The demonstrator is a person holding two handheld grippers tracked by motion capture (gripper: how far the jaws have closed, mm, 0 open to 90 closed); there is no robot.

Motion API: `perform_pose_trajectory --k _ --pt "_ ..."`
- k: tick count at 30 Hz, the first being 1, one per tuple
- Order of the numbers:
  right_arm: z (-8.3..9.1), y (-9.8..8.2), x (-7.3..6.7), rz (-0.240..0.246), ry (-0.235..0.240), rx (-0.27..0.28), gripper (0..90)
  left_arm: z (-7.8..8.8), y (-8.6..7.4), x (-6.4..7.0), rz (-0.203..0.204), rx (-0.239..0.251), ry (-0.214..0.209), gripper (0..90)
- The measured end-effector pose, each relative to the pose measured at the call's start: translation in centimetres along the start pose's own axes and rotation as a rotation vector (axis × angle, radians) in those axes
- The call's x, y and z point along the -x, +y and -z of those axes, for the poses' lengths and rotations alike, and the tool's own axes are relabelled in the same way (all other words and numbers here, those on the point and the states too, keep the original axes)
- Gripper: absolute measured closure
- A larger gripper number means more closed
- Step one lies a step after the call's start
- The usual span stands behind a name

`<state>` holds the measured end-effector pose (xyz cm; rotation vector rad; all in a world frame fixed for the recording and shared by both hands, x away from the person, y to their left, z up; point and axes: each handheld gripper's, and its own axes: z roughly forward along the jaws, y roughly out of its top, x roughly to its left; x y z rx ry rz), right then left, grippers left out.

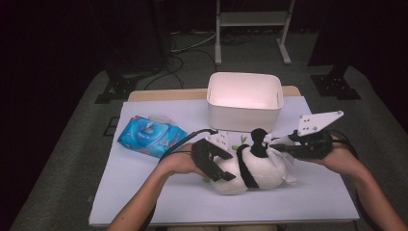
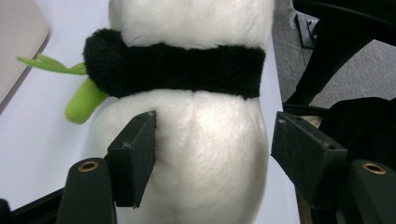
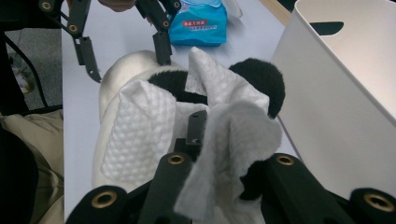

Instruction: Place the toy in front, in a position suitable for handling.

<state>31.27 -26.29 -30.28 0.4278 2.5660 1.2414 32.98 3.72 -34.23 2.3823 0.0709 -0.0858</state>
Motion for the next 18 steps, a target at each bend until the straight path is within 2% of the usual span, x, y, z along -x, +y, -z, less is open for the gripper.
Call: perform_pose_trajectory --k 5,10,13,18 --pt "-0.1 -0.4 -0.1 0.004 0.014 -0.009 77.4 0.0 0.1 0.0 -0.001 0.012 -0.006 31.2" --pt "-0.1 -1.2 0.0 -0.015 0.027 -0.007 77.4 0.3 0.3 -0.7 0.024 0.043 -0.012 22.7" --pt "0.0 -1.5 -0.1 -0.007 0.034 -0.006 77.5 0.3 0.5 -1.2 0.033 0.03 0.012 19.1" --pt "0.1 -1.7 -0.2 -0.002 0.046 -0.003 77.4 -0.3 0.4 -1.9 0.05 -0.017 0.028 15.0"
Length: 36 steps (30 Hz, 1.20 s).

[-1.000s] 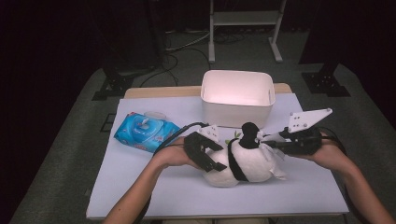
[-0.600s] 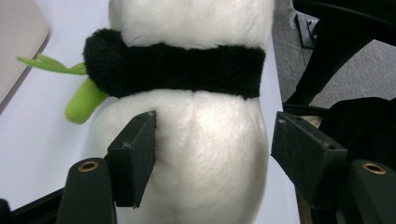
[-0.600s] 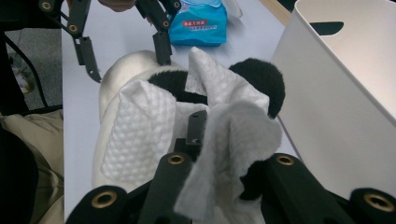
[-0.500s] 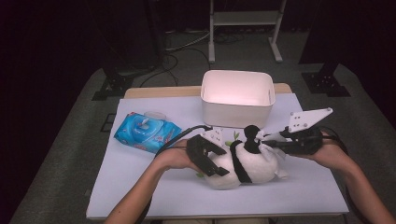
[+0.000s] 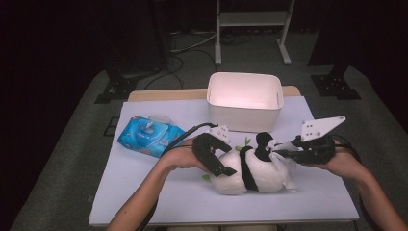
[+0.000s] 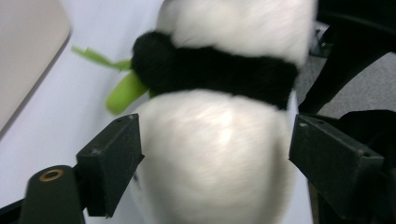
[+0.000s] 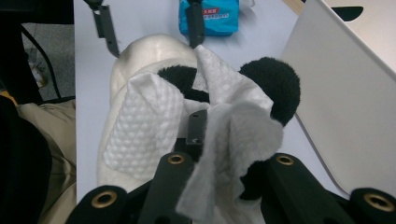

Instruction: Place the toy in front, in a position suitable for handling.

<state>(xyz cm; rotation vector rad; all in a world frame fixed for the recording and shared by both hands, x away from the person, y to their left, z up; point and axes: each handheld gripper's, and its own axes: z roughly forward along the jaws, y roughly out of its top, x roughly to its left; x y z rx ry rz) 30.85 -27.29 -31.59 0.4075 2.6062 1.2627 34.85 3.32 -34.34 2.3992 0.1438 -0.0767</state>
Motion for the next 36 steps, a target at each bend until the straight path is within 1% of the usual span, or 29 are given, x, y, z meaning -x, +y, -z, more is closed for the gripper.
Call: perform_pose_trajectory --k 1,2,3,5,6,7,9,10,12,13,16,17,18,19,20,21,22,23,25,27,29,30,31,33,34,36 --pt "0.0 -0.1 -0.1 0.0 0.013 0.004 77.4 -0.4 -0.1 -0.2 0.014 -0.015 -0.001 11.0" --pt "0.0 -0.1 -0.1 0.0 0.013 0.004 77.4 -0.7 -0.2 -0.4 0.031 -0.022 -0.011 11.0" --pt "0.0 -0.1 -0.1 0.006 0.017 0.005 77.4 -1.1 -0.3 -0.6 0.046 -0.026 -0.034 9.4" --pt "0.0 -0.1 -0.1 0.002 0.019 0.004 77.4 -1.6 -0.4 -0.6 0.064 -0.034 -0.059 8.9" --pt "0.0 -0.1 -0.1 0.002 0.019 0.004 77.4 -1.6 -0.4 -0.6 0.064 -0.034 -0.059 8.8" --pt "0.0 -0.3 -0.1 0.0 0.011 0.0 77.4 -2.0 -0.2 -0.4 0.057 -0.042 -0.058 9.4" --pt "0.0 -0.4 0.0 -0.005 0.008 -0.003 77.3 -2.0 -0.1 -0.3 0.049 -0.043 -0.056 17.4" --pt "0.0 -0.4 0.1 -0.007 0.007 0.0 77.4 -1.8 0.0 -0.3 0.045 -0.049 -0.042 23.3" --pt "0.0 -0.5 0.1 -0.012 0.003 0.004 77.4 -1.6 0.1 -0.4 0.043 -0.048 -0.041 31.1" --pt "0.1 -0.5 0.2 -0.021 -0.009 0.01 77.3 -1.3 0.2 -0.5 0.052 -0.04 -0.037 32.8" --pt "0.3 -0.5 0.3 -0.028 -0.022 0.022 77.3 -1.0 0.4 -0.6 0.045 -0.039 -0.025 35.4" --pt "0.3 -0.4 0.4 -0.024 -0.033 0.011 77.0 -0.5 0.5 -0.6 0.031 -0.049 0.004 35.7" --pt "0.2 -0.5 0.5 -0.024 -0.033 0.006 77.0 -0.2 0.6 -0.6 0.024 -0.051 0.023 36.0" --pt "0.0 -0.5 0.6 -0.027 -0.038 0.007 77.0 -0.2 0.6 -0.6 0.024 -0.051 0.023 36.6" --pt "-0.1 -0.5 0.7 -0.034 -0.039 0.008 77.0 0.3 0.9 -0.6 0.003 -0.07 0.065 36.8" --pt "-0.4 -0.6 0.8 -0.037 -0.03 0.008 77.1 0.5 0.9 -0.6 -0.001 -0.077 0.085 37.0" --pt "-0.4 -0.6 0.8 -0.037 -0.03 0.008 77.1 0.5 0.9 -0.6 -0.001 -0.077 0.085 37.2" --pt "-1.0 -0.6 0.7 -0.031 -0.017 0.003 77.0 0.7 0.9 -0.4 -0.007 -0.088 0.083 37.2" --pt "-1.6 -0.5 0.6 -0.024 -0.006 -0.002 77.1 0.6 0.7 0.0 -0.015 -0.107 0.084 37.1" --pt "-1.8 -0.2 0.5 -0.017 0.003 -0.001 77.1 0.5 0.5 0.2 -0.017 -0.109 0.086 36.9" --pt "-2.0 0.2 0.4 -0.009 0.005 -0.007 77.0 0.4 0.2 0.6 -0.025 -0.107 0.087 36.8" --pt "-2.1 0.4 0.4 -0.007 0.005 -0.004 77.1 0.4 0.2 0.6 -0.025 -0.107 0.087 36.5" --pt "-2.1 0.6 0.4 -0.005 0.004 -0.003 77.1 0.4 0.0 1.0 -0.035 -0.103 0.088 36.3" --pt "-2.2 0.8 0.4 0.003 0.004 -0.001 77.0 0.4 -0.1 1.2 -0.041 -0.102 0.089 36.2" --pt "-2.4 1.3 0.4 0.008 0.006 0.004 77.0 0.4 -0.2 1.4 -0.042 -0.098 0.089 35.8" --pt "-2.6 1.4 0.2 0.01 0.015 -0.002 77.1 0.4 -0.5 1.6 -0.039 -0.092 0.082 35.5"
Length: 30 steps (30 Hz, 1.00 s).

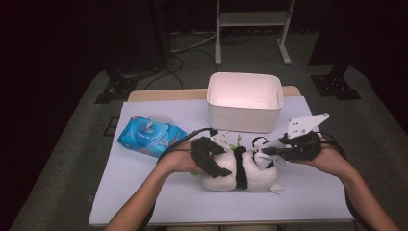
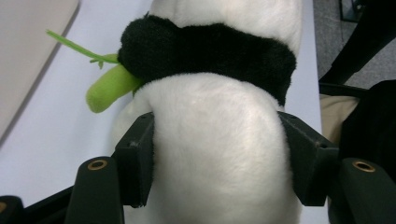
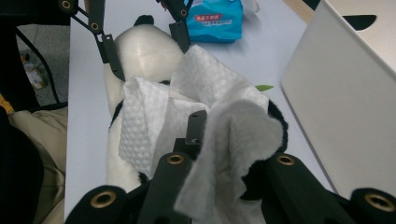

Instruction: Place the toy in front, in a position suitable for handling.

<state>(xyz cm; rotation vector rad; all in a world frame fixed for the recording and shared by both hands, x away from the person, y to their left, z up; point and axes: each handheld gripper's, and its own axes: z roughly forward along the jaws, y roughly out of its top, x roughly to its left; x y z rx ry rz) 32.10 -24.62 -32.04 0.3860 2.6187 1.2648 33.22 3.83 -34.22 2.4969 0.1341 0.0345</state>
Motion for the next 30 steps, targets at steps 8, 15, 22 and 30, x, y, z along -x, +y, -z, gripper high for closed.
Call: perform_pose_trajectory --k 8,15,22,30 --pt "0.0 0.3 -0.4 0.011 0.005 -0.002 77.0 0.0 -0.6 0.7 0.001 0.014 -0.01 35.6" --pt "0.4 0.5 0.2 -0.007 -0.018 0.014 76.7 0.1 -0.7 1.3 -0.019 0.01 -0.018 35.4" --pt "-0.3 -0.2 -0.4 -0.01 0.031 -0.008 76.6 0.2 -0.4 1.5 -0.029 0.005 -0.05 31.9" --pt "-0.1 -0.9 -1.0 -0.01 0.053 0.003 76.6 1.2 0.6 0.4 0.01 0.022 -0.121 30.8"
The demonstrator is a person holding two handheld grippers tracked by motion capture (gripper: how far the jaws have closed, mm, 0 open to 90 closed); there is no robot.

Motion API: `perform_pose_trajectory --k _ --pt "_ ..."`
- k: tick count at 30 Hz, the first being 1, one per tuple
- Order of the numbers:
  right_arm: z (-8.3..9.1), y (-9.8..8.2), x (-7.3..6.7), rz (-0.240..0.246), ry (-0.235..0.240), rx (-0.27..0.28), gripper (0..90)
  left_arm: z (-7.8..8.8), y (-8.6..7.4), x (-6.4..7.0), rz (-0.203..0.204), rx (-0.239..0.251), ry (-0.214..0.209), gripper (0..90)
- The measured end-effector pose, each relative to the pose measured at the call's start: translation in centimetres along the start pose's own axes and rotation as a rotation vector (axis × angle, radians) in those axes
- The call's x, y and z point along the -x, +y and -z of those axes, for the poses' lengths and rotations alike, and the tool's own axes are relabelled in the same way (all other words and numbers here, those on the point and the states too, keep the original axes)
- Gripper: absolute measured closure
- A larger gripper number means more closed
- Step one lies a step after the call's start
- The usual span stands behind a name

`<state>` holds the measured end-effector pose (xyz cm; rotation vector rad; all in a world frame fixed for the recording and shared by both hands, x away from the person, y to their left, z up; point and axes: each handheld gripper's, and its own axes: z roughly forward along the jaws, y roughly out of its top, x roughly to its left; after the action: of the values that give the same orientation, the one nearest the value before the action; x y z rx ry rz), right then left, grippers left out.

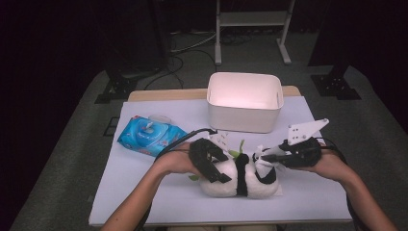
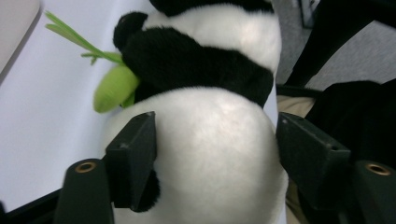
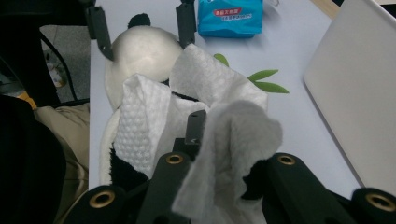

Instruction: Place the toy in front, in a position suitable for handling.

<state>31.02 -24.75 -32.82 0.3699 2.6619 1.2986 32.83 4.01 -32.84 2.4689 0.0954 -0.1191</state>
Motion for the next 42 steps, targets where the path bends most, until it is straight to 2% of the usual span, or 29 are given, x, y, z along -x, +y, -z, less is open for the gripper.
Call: perform_pose_trajectory --k 2,3,4,5,8,13,15,21,22,24,26,28,31,33,36,37,42 --pt "0.0 -0.1 -0.1 -0.003 0.0 0.001 76.6 0.2 0.2 -0.1 0.0 0.012 -0.005 31.4" --pt "0.1 -0.2 -0.3 0.002 0.017 0.004 76.6 0.6 0.5 -0.2 -0.002 0.035 -0.013 34.5" --pt "0.0 -0.2 -0.4 0.008 0.024 0.007 76.6 0.6 0.5 -0.2 -0.002 0.035 -0.013 35.6" --pt "0.0 -0.2 -0.5 0.014 0.024 0.004 76.6 1.0 0.9 -0.5 -0.005 0.032 0.007 35.6" --pt "0.1 -0.2 -0.8 0.026 0.024 0.0 76.6 1.1 1.2 -1.1 0.0 0.025 0.019 37.8" --pt "0.2 -0.3 -1.1 0.032 0.031 0.004 76.5 0.7 1.4 -1.9 0.023 0.029 0.014 43.7" --pt "0.3 -0.5 -1.3 0.029 0.042 0.011 76.3 0.1 1.5 -2.5 0.027 0.012 0.019 44.7" --pt "0.4 -0.5 -1.4 0.039 0.044 0.009 76.2 -0.8 1.4 -3.6 0.055 0.007 -0.001 49.6" --pt "0.4 -0.5 -1.5 0.041 0.043 0.009 76.2 -1.0 1.4 -3.7 0.052 0.011 -0.01 49.6" --pt "0.4 -0.6 -1.5 0.046 0.045 0.01 76.1 -1.5 1.4 -3.9 0.052 0.011 -0.016 55.7" --pt "0.4 -0.6 -1.5 0.043 0.041 0.012 75.9 -2.3 1.5 -4.1 0.032 0.0 -0.035 64.7" --pt "0.5 -0.6 -1.5 0.047 0.038 0.008 75.9 -2.6 1.5 -4.1 0.021 0.0 -0.03 74.0" --pt "0.6 -0.5 -1.6 0.058 0.023 0.005 76.0 -2.5 1.6 -4.2 0.015 0.003 -0.021 75.8" --pt "0.8 -0.5 -1.5 0.059 0.009 0.016 76.1 -2.2 1.7 -4.4 0.028 0.014 -0.019 77.1" --pt "1.1 -0.4 -1.4 0.056 -0.003 0.03 76.9 -1.9 2.3 -4.4 0.016 0.017 0.0 77.3" --pt "1.3 -0.2 -1.3 0.059 -0.007 0.037 77.0 -1.7 2.8 -4.3 -0.003 0.011 0.012 77.5" --pt "1.4 0.0 -1.2 0.065 -0.025 0.033 77.0 -1.3 3.6 -4.4 -0.029 0.008 0.018 77.6"
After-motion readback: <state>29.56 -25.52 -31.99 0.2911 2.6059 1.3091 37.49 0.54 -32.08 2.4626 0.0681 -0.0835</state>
